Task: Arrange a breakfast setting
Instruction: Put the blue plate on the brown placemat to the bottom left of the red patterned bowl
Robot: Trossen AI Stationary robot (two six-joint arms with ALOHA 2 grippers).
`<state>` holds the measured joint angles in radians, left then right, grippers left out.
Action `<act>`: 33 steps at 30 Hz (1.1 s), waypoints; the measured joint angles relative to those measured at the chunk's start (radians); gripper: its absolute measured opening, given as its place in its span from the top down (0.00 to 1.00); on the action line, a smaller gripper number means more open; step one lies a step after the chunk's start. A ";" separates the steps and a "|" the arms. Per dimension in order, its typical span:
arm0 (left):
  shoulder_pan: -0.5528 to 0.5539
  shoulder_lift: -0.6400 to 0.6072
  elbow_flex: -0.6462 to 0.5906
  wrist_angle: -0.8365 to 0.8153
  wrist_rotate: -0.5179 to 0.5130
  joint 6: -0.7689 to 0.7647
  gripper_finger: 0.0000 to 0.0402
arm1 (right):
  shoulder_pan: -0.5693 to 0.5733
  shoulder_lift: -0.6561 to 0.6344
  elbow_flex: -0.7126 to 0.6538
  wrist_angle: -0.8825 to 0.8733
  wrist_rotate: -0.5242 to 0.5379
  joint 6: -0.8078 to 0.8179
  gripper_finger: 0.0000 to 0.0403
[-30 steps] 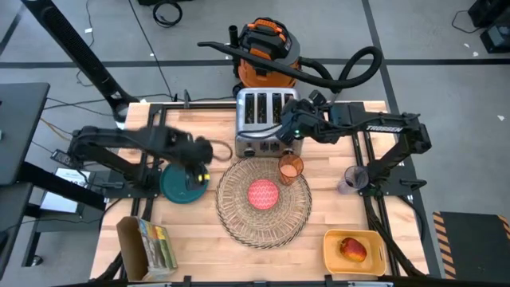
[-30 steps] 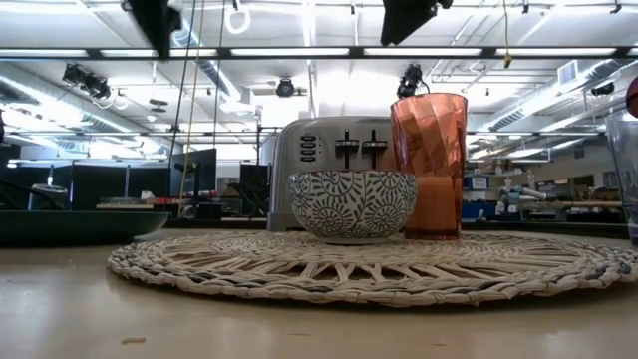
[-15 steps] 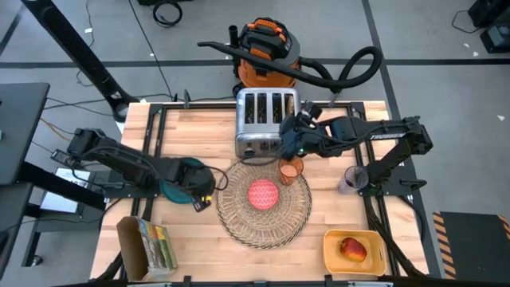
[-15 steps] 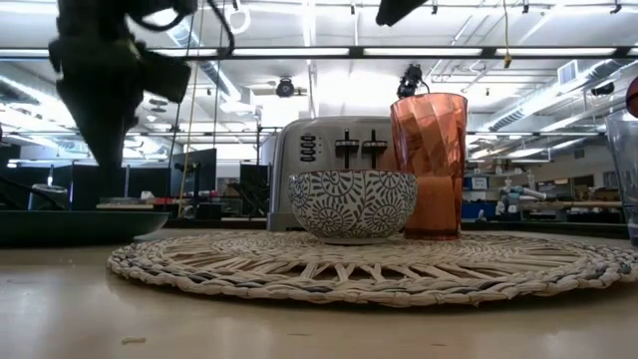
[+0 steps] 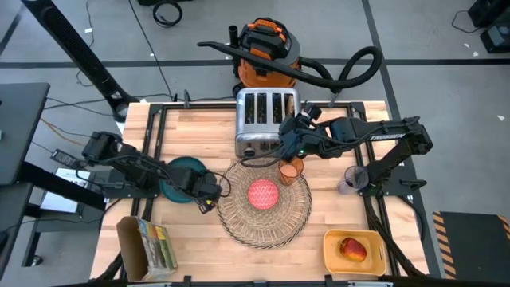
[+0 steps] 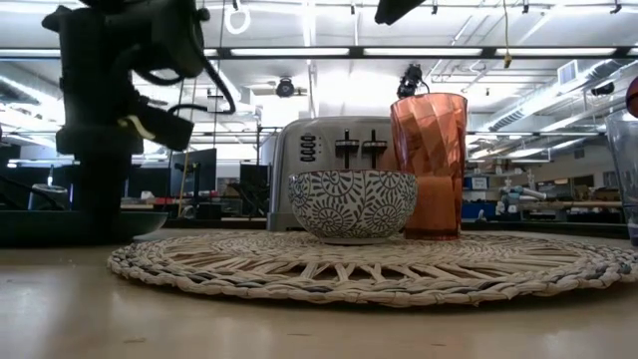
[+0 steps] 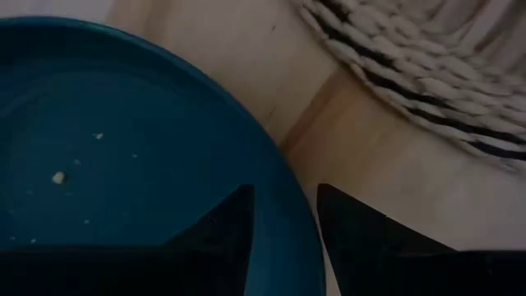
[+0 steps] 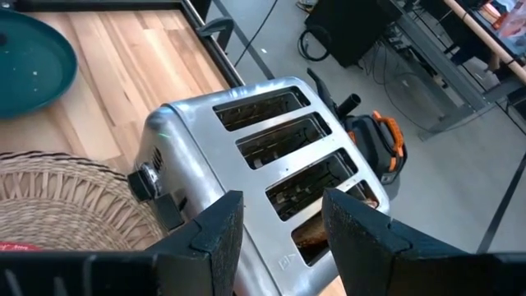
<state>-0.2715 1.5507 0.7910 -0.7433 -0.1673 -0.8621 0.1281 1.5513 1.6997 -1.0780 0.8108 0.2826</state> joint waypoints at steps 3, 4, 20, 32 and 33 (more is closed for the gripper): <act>0.000 0.025 0.000 0.012 0.002 -0.018 0.65 | 0.000 0.000 0.000 0.000 0.000 -0.005 0.57; 0.000 0.029 0.001 0.013 0.002 -0.018 0.65 | 0.000 0.000 0.000 0.000 0.000 -0.008 0.57; -0.032 0.033 0.198 -0.180 0.002 0.119 0.95 | 0.048 0.000 0.000 -0.009 -0.019 -0.136 0.57; -0.283 0.033 0.375 -0.271 0.007 0.508 0.97 | 0.175 0.000 0.000 -0.105 -0.003 -0.039 0.57; -0.304 0.034 0.375 -0.266 0.009 0.519 0.97 | 0.182 0.000 0.000 -0.112 -0.003 -0.025 0.57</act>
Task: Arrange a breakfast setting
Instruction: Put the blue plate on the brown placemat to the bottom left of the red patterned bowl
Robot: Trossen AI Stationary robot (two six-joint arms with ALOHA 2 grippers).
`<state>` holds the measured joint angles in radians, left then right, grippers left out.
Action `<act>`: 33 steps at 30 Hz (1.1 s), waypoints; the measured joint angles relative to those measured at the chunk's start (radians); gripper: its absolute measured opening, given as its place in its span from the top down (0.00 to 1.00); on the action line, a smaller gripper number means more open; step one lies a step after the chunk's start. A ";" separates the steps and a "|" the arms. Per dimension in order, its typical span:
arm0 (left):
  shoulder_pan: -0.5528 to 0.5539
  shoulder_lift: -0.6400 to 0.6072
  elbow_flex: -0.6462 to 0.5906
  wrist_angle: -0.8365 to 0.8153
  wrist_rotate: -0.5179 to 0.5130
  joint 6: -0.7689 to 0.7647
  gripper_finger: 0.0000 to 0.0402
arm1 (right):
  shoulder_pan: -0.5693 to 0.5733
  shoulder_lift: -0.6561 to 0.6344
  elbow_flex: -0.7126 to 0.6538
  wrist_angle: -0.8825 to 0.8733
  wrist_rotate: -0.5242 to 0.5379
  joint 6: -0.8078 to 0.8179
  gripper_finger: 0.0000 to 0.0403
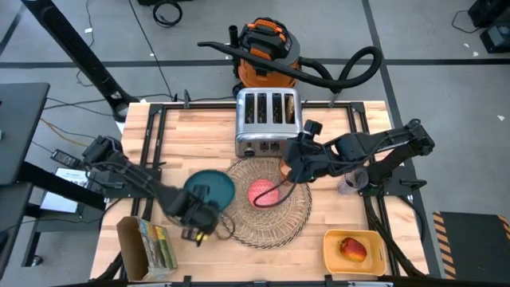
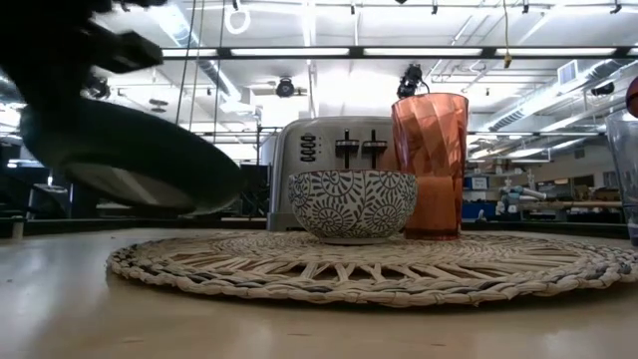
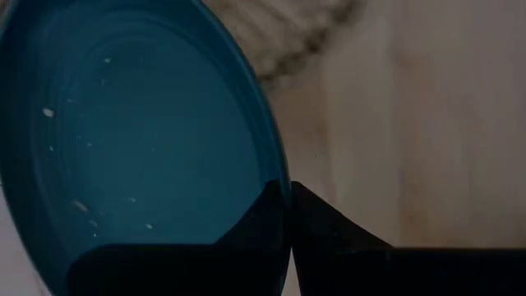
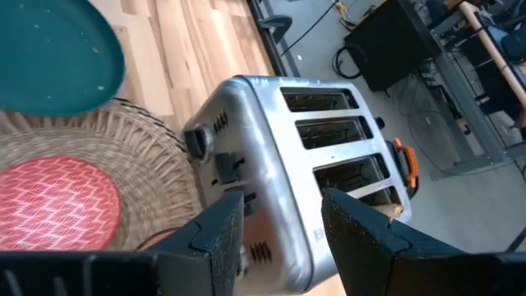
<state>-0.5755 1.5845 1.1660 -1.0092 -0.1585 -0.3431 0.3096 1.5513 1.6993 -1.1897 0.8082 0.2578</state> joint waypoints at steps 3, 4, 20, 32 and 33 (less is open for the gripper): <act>-0.054 0.020 0.000 0.030 -0.002 0.016 0.97 | 0.021 0.000 0.000 -0.019 0.000 0.029 0.57; -0.068 0.031 0.000 0.051 -0.007 0.019 0.97 | 0.026 0.000 0.000 -0.023 0.000 0.035 0.57; -0.162 0.189 0.000 0.378 -0.076 0.147 0.96 | 0.043 0.000 0.000 -0.017 -0.018 0.083 0.57; -0.176 0.189 0.000 0.488 -0.070 0.276 0.95 | 0.043 0.000 0.000 -0.017 -0.025 0.083 0.57; -0.176 0.189 0.000 0.505 -0.067 0.300 0.95 | 0.043 0.000 0.000 -0.017 -0.025 0.084 0.57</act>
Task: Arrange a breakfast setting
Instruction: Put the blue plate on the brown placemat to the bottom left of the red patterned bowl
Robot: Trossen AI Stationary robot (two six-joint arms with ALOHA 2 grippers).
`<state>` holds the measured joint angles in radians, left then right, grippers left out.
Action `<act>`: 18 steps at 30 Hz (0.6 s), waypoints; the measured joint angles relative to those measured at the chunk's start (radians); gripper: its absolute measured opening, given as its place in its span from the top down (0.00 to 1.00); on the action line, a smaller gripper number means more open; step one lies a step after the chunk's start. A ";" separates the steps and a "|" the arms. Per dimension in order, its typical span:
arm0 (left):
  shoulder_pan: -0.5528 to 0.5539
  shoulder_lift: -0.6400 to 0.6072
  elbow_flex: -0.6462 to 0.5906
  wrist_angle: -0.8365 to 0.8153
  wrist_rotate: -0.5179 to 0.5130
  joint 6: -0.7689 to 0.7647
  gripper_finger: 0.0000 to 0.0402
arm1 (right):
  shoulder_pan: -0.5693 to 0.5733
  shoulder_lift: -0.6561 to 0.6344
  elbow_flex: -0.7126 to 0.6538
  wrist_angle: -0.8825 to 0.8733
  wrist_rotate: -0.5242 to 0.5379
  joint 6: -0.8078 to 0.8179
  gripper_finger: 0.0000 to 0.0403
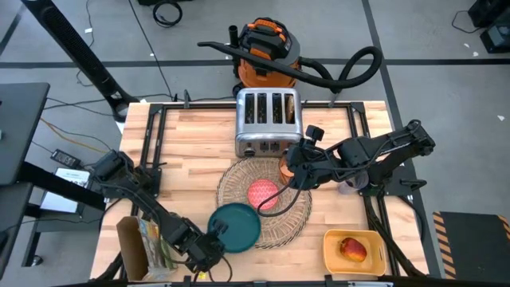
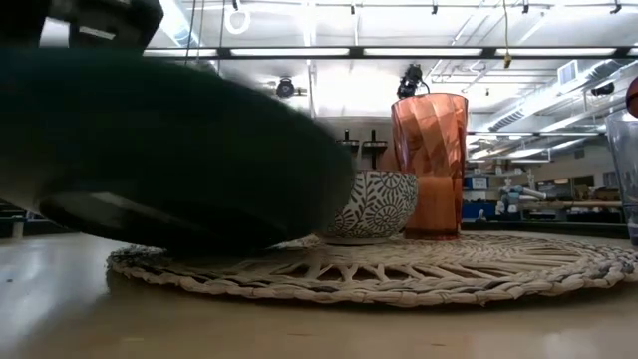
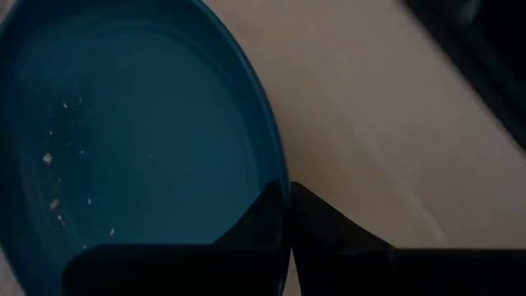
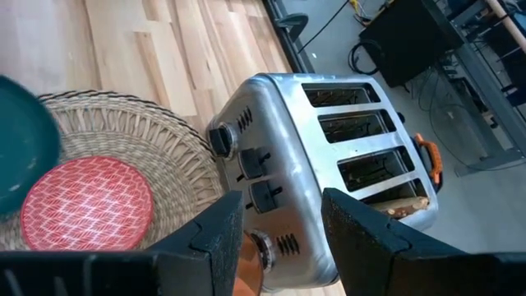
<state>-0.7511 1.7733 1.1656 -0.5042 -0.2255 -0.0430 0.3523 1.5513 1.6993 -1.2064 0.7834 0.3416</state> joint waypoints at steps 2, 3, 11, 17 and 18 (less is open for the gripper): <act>0.006 0.000 0.000 0.013 0.001 0.046 0.95 | 0.000 0.000 0.000 0.000 -0.003 0.004 0.57; 0.010 0.000 0.000 0.011 0.000 0.058 0.95 | 0.000 0.000 0.000 0.000 -0.008 0.006 0.57; 0.054 0.000 -0.010 0.006 -0.004 0.066 0.95 | 0.000 0.000 0.000 0.000 -0.052 0.007 0.57; 0.057 0.000 -0.010 0.007 0.014 0.054 0.94 | 0.000 0.000 0.000 0.000 -0.099 0.005 0.57; 0.057 0.000 -0.010 0.006 0.019 0.049 0.93 | 0.000 0.000 0.000 0.000 -0.114 0.001 0.57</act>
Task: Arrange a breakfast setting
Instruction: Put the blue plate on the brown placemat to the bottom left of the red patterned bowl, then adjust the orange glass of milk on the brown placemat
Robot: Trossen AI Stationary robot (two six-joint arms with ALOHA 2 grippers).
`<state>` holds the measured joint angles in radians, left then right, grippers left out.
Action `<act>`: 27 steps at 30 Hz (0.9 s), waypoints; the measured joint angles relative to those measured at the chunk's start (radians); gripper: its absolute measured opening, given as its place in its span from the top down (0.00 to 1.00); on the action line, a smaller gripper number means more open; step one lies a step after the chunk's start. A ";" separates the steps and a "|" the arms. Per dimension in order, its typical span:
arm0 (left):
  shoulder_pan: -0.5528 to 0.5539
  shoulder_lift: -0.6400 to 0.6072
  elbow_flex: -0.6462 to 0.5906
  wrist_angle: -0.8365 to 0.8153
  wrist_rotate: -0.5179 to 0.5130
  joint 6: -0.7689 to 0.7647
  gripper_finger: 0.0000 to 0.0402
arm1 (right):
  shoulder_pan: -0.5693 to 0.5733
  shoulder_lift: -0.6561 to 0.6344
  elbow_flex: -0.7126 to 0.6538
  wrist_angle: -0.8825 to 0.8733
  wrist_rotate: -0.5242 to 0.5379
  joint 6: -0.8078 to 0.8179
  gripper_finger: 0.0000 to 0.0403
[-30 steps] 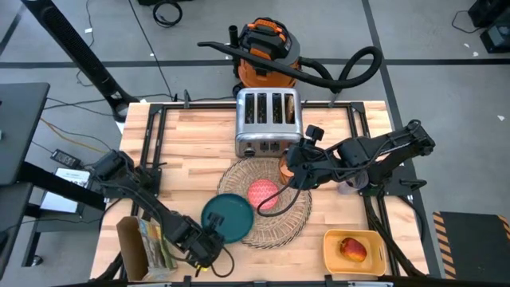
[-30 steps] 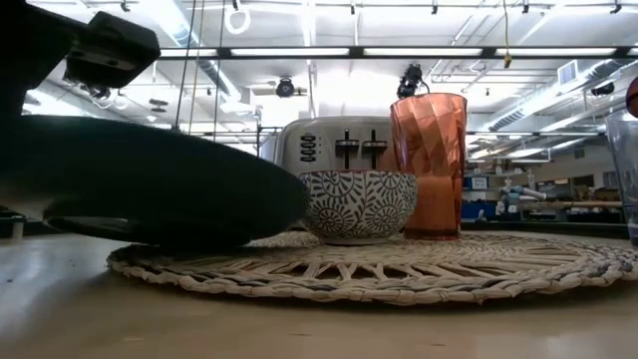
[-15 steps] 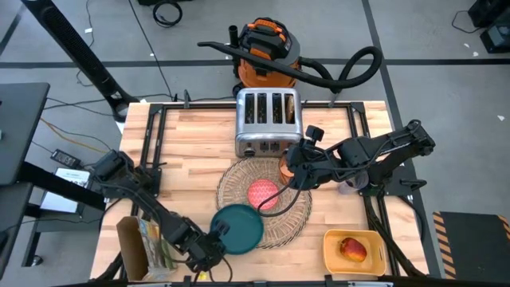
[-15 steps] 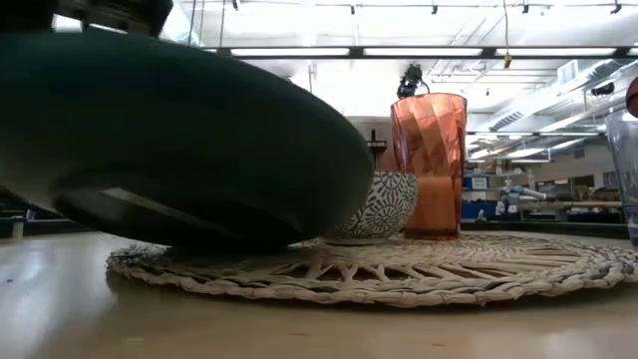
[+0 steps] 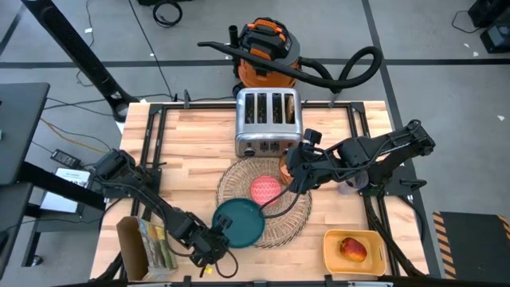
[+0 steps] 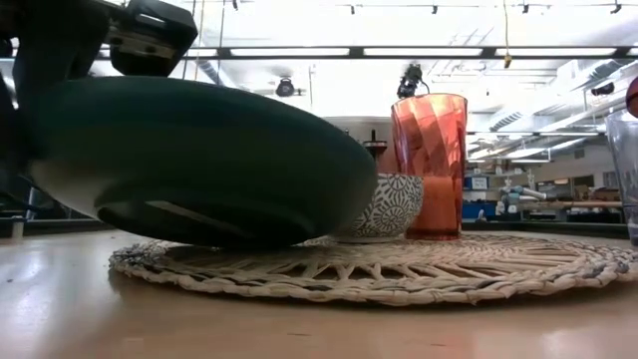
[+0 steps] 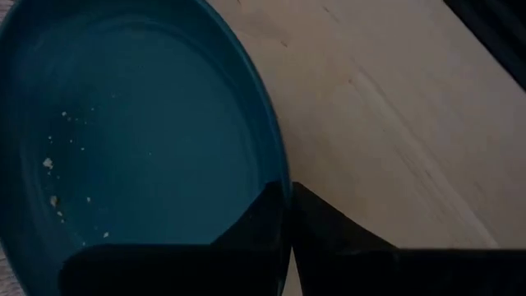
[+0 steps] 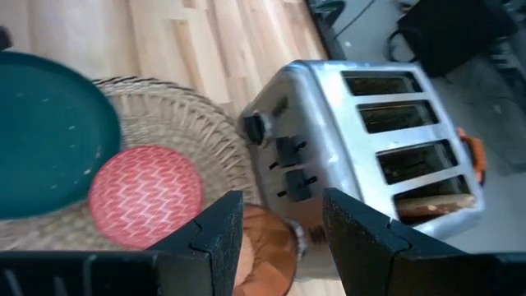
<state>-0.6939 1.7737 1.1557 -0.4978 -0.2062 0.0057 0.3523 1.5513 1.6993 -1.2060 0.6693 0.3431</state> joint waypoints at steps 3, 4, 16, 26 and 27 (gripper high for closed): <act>0.000 0.000 0.000 0.000 0.006 -0.026 0.88 | 0.003 0.000 0.000 0.000 -0.019 -0.003 0.57; 0.000 0.000 0.000 0.001 0.007 -0.027 0.87 | 0.004 0.000 0.000 0.000 -0.020 -0.009 0.57; 0.001 -0.017 0.060 -0.136 0.035 -0.057 0.66 | -0.037 -0.001 -0.169 0.042 -0.216 -0.004 0.55; 0.069 -0.172 0.148 -0.361 0.036 -0.126 0.65 | -0.141 0.000 -0.307 0.096 -0.334 -0.055 0.55; 0.085 -0.195 0.133 -0.354 0.036 -0.112 0.65 | -0.146 0.000 -0.310 0.106 -0.352 -0.070 0.55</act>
<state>-0.6093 1.5790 1.2886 -0.8523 -0.1701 -0.1065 0.2059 1.5517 1.3891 -1.1005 0.3178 0.2735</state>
